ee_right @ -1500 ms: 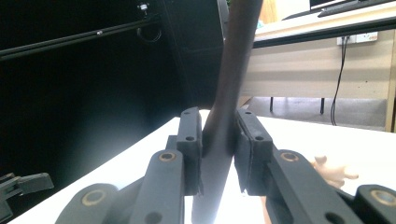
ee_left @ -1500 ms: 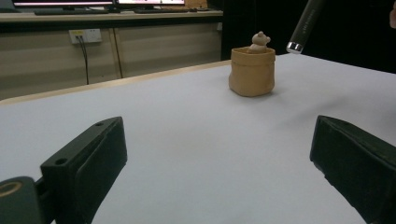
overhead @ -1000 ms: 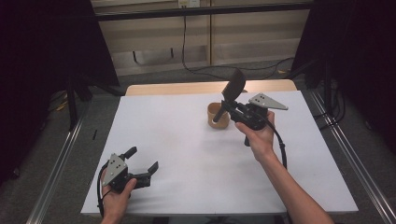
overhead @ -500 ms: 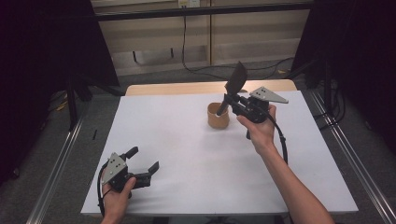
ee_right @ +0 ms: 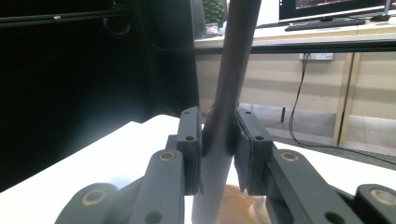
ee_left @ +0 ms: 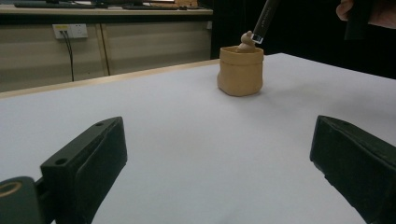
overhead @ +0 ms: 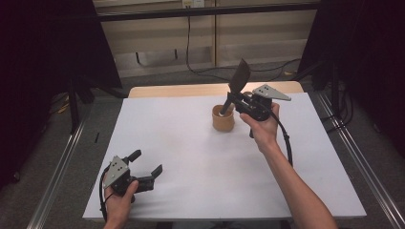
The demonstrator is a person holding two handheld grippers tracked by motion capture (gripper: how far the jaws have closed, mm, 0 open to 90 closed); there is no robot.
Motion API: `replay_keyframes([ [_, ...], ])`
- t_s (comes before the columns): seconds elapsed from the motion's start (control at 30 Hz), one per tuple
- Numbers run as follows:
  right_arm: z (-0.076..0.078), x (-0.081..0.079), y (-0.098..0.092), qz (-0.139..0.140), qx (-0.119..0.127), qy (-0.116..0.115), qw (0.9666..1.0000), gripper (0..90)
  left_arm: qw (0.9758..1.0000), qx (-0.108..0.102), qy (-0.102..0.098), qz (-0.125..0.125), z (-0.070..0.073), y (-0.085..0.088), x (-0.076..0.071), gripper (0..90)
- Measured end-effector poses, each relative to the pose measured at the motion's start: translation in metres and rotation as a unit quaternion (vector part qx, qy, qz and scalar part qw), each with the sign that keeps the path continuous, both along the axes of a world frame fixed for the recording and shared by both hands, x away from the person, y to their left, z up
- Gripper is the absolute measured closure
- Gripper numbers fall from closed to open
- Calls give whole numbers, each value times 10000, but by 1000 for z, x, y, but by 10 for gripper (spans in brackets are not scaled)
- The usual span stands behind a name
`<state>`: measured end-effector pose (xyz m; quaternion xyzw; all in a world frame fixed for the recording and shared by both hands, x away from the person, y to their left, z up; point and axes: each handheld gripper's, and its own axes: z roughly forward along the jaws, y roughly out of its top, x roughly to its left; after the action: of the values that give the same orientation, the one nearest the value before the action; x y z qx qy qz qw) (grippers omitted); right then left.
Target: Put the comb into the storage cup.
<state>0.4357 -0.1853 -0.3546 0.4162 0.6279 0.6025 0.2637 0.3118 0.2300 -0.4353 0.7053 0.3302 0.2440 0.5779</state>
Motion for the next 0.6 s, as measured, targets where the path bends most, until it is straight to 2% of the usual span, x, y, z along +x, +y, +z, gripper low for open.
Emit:
replay_keyframes([
  [0.2,-2,6,-1,-39,-19,58,10000,735,10000,36,27,26,0,1,0,41],
  [0.3,-3,8,-1,-63,-62,50,9999,735,9999,-30,80,60,-1,1,0,41],
  [0.47,-6,12,-2,-113,-66,63,9999,735,10000,21,42,25,-1,1,0,41],
  [0.6,-10,15,-3,-131,-114,73,9998,735,10000,-19,57,39,-1,1,0,41],
])
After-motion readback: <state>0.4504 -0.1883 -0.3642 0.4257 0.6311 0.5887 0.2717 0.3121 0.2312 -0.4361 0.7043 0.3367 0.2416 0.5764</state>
